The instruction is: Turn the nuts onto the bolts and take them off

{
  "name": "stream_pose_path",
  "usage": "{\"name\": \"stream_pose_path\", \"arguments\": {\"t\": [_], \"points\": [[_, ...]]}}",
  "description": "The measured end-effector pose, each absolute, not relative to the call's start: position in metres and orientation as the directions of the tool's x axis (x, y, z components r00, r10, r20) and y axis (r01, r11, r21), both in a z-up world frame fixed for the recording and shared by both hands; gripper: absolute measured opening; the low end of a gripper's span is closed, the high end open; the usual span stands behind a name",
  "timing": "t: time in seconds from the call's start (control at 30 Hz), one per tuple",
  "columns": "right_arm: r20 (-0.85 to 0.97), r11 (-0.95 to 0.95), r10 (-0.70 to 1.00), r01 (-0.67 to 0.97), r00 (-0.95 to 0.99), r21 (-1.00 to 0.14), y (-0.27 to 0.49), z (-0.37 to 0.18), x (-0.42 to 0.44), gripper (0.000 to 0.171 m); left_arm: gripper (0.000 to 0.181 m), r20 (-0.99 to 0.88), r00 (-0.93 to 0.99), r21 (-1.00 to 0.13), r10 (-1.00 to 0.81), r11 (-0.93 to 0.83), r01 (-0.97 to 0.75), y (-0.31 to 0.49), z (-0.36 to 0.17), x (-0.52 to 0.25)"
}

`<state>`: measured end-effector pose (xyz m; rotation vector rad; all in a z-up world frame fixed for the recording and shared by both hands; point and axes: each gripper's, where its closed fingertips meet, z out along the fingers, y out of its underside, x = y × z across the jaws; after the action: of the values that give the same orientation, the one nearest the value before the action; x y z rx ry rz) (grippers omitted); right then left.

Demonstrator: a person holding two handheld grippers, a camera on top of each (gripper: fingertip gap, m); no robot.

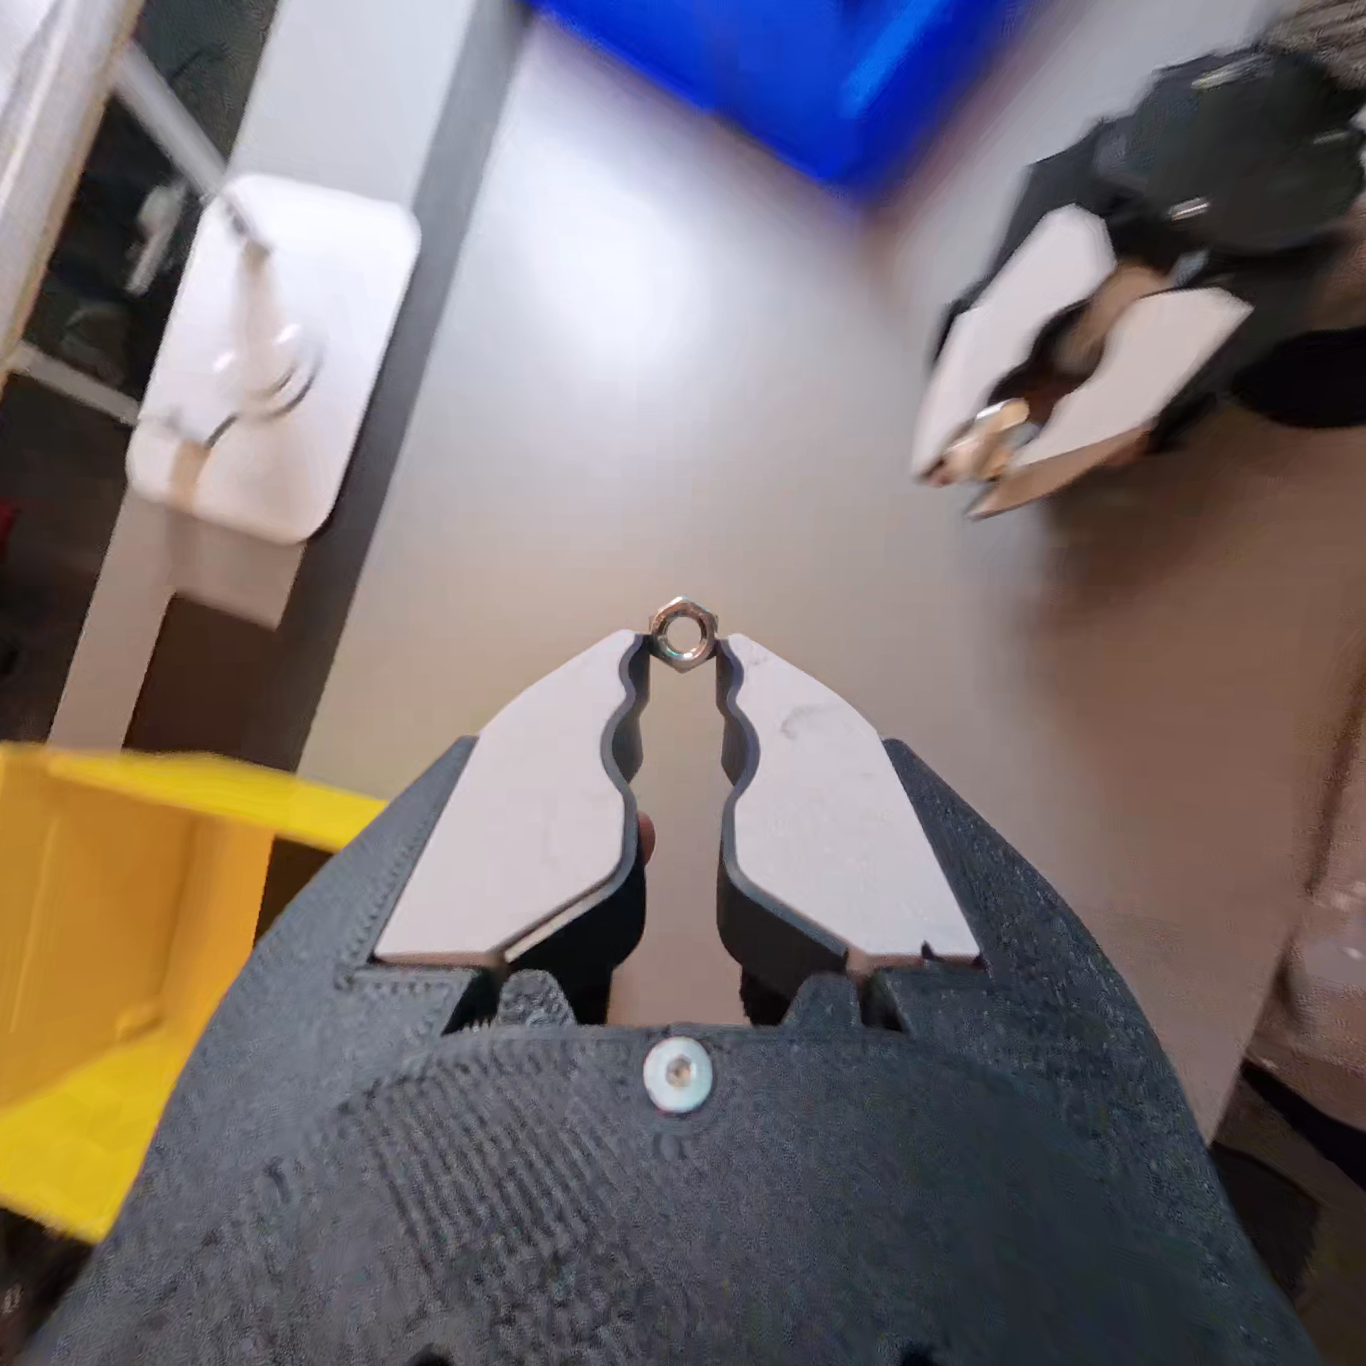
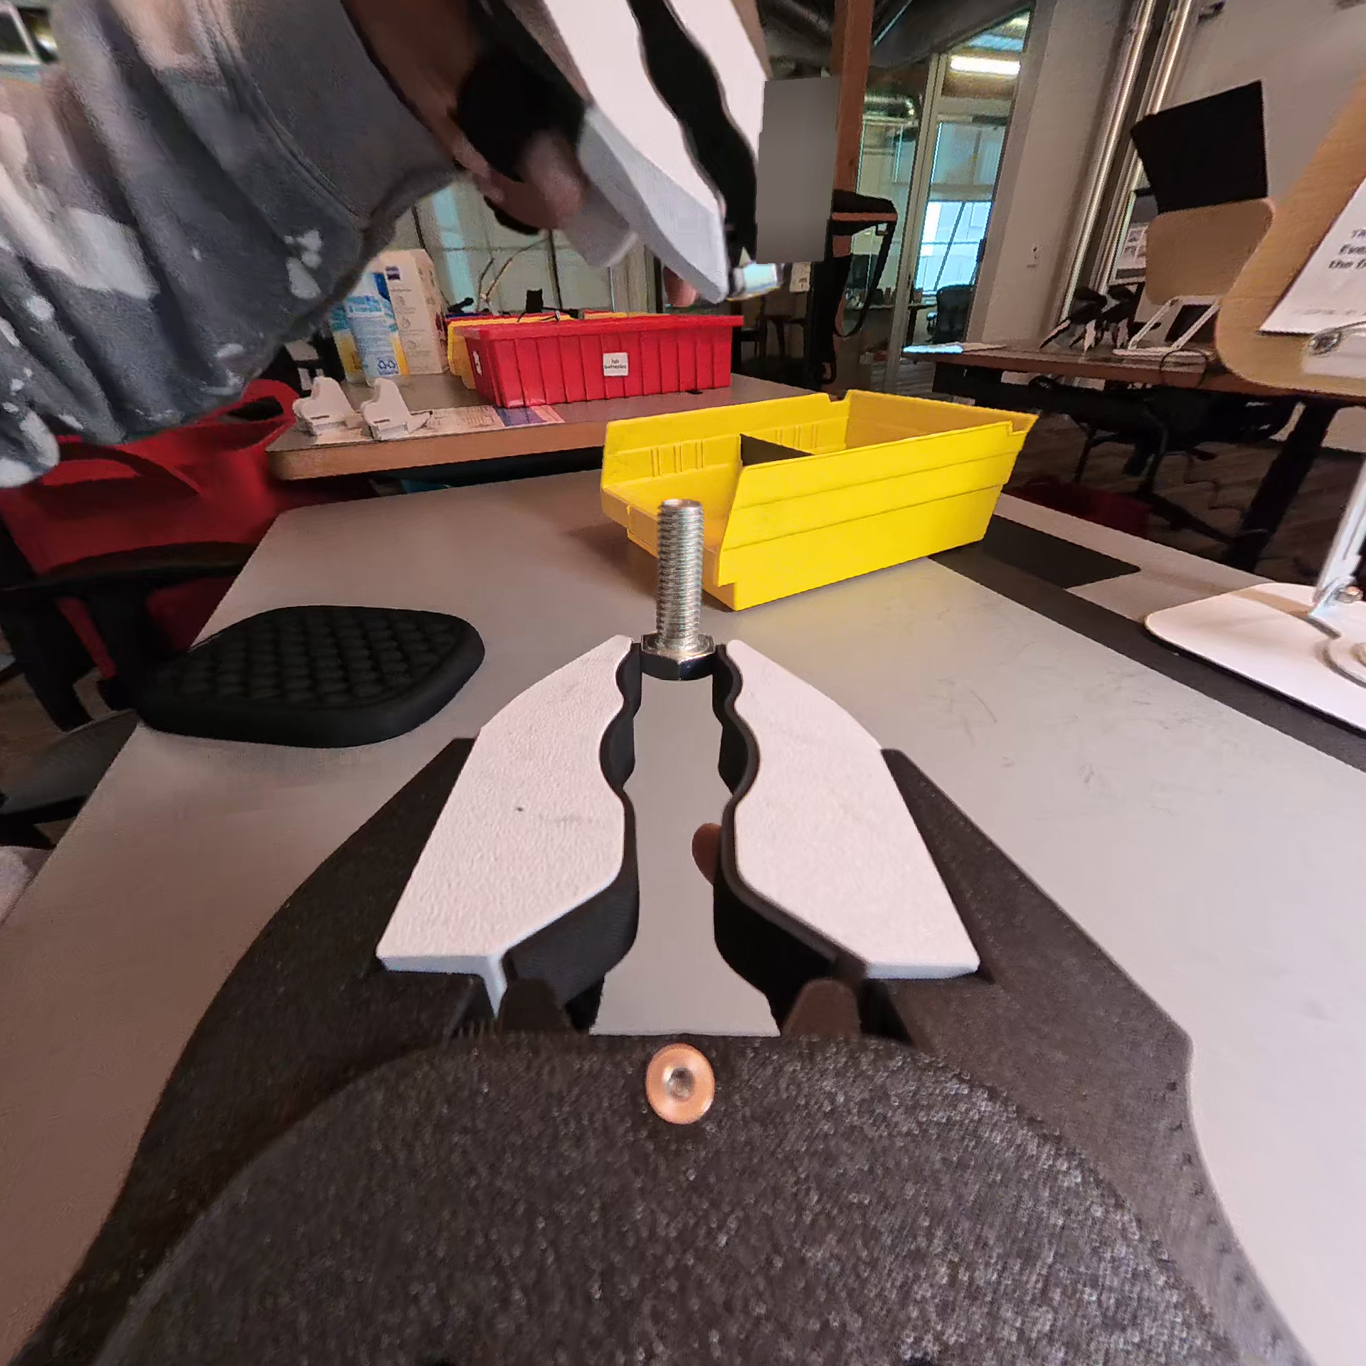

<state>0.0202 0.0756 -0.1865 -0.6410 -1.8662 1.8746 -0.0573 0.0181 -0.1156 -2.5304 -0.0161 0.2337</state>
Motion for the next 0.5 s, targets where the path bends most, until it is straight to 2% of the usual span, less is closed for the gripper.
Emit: {"name": "stream_pose_path", "arguments": {"t": [0.03,0.23,0.5], "points": [[-0.019,-0.011,0.596,0.016,-0.803,-1.0,0.075,-0.186,0.021,0.018,0.018,-0.151,0.988,-0.568,0.004,-0.819,-0.084,0.029,-0.113,-0.041],[0.014,0.015,0.61,-0.006,-0.792,-1.0,0.069,-0.188,0.024,0.018,0.018,-0.063,0.975,-0.565,-0.213,-0.798,-0.211,0.066,-0.121,0.02],[0.021,0.024,0.613,-0.008,-0.79,-1.0,0.067,-0.19,0.024,0.018,0.018,-0.021,0.96,-0.533,-0.28,-0.809,-0.248,0.079,-0.143,0.033]]}}
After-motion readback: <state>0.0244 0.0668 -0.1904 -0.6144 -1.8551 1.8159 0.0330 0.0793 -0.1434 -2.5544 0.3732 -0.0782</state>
